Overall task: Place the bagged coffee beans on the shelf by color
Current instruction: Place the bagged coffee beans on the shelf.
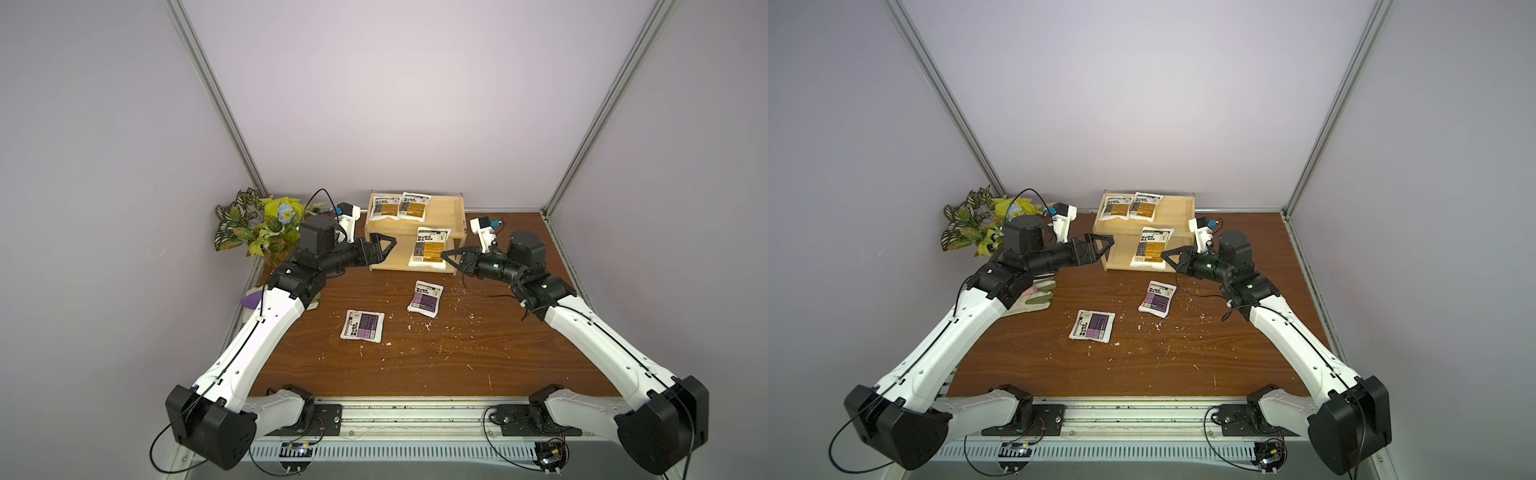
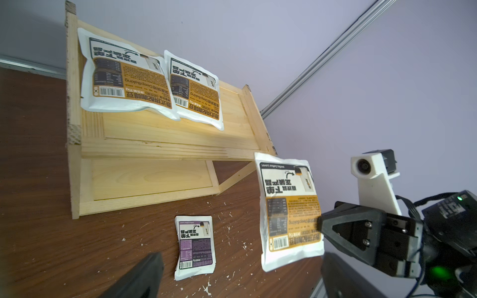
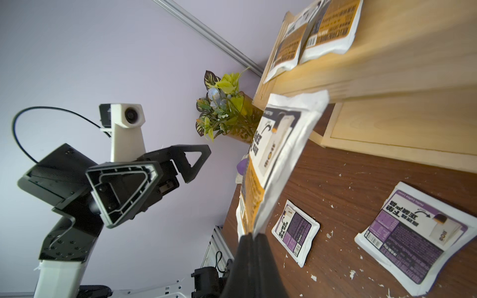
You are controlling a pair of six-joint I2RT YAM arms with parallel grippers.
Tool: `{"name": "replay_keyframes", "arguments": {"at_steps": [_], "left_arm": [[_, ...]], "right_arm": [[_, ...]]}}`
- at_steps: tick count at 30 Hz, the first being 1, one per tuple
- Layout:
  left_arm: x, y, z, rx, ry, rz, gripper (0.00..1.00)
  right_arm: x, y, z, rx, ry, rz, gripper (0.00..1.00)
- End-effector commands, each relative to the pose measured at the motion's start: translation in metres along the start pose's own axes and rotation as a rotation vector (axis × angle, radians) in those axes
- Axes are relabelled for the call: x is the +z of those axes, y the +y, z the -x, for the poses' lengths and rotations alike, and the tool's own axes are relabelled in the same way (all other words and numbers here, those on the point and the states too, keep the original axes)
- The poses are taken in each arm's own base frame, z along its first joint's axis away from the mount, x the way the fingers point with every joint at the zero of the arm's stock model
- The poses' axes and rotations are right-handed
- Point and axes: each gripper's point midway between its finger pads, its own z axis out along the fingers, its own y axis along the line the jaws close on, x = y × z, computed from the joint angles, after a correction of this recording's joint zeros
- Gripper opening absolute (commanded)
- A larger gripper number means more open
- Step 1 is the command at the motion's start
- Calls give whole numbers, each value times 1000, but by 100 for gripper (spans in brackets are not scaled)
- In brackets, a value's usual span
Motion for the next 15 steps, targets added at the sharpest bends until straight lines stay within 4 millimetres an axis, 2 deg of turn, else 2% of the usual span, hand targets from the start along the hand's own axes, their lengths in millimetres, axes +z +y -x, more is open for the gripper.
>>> {"name": "replay_keyframes", "arguments": {"at_steps": [1,9,15], "left_arm": [[7,-26,11,15,-8,-84,100],[39,-42,21,33,15,-130,99],[58,-39,35,40,5,-116,100]], "right_arm": [[-7,19,25,-68,-16,45,0],[-8,3,81,-74,-63,-15,0],[0,-18,110,-79,-61,-85,0]]}}
